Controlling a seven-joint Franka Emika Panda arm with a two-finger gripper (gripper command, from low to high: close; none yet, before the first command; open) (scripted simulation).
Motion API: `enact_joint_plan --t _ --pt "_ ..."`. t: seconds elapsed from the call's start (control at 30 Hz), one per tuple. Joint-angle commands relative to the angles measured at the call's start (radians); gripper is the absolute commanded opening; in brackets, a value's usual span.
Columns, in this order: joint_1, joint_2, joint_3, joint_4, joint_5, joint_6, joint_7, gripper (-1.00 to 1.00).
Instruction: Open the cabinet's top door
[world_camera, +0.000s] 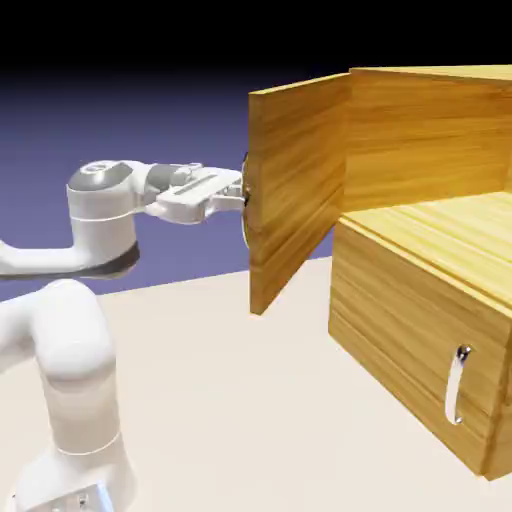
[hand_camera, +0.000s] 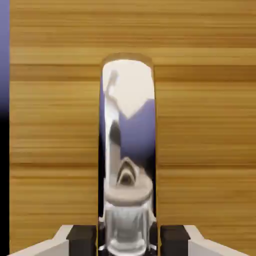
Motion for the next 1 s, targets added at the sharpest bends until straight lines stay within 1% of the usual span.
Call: enact_joint_plan --t 0.0,0.2,0.37,0.63,0.97 --pt "0.015 0.0 0.036 0.008 0.039 -0.035 -0.005 -1.0" --pt "0.058 0.042 0.254 0.094 0.248 -0.252 -0.015 -1.0" --pt "0.017 0.111 0.435 0.228 0.406 -0.439 -0.009 -1.0" --pt "-0.176 0.202 0.67 0.517 0.582 -0.713 -0.01 -1.0" --pt "-0.466 0.23 0.853 0.879 0.69 -0.987 -0.046 -1.0"
